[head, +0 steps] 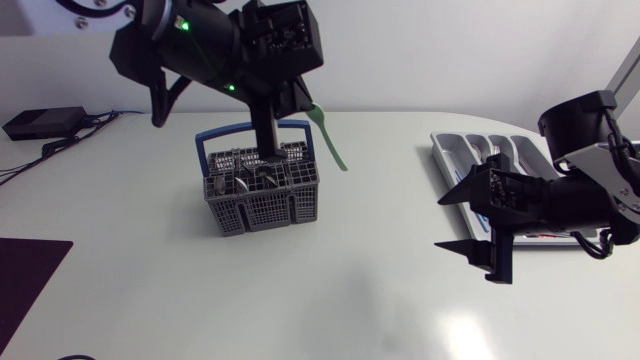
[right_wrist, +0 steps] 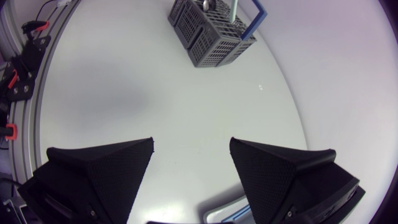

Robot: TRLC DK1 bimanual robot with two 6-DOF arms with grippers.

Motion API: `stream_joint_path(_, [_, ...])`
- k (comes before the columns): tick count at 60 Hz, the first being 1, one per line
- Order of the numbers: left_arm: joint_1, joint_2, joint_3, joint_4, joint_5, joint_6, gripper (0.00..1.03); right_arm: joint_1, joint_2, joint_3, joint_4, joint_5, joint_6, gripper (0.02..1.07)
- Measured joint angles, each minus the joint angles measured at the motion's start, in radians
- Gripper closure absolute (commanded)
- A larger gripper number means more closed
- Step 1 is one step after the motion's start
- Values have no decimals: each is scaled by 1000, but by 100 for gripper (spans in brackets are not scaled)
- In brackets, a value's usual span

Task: Unload the cutlery basket into the drawer organizer.

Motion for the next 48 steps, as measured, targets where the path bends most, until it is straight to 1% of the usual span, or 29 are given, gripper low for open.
stream_joint_path(5, [-32,0,-5,4,0,-130,100,22,-21,0,38,0,70,19])
stream_joint_path(11, [-62,0,-26,55,0,-281,100,60,-43,0,88,0,164,19])
stream_joint_path(14, [-76,0,-45,80,-13,-373,100,80,-47,0,110,1,208,19])
stream_joint_path(21, [-91,0,-72,109,-27,-547,100,113,-48,0,134,2,290,19])
stream_joint_path(26, [-96,0,-77,111,-27,-665,100,138,-52,0,159,30,344,19])
stream_joint_path(29, [-101,0,-79,117,-26,-734,100,163,-60,-1,179,55,380,19])
stream_joint_path(35, [-106,5,-84,117,-10,-829,100,220,-87,-17,235,124,420,19])
stream_joint_path(40, [-107,22,-90,117,45,-914,100,290,-110,-42,292,225,442,19])
stream_joint_path(42, [-107,32,-93,117,65,-942,100,319,-117,-54,313,264,447,19])
stream_joint_path(48, [-107,58,-95,114,87,-986,100,380,-131,-75,354,341,452,19])
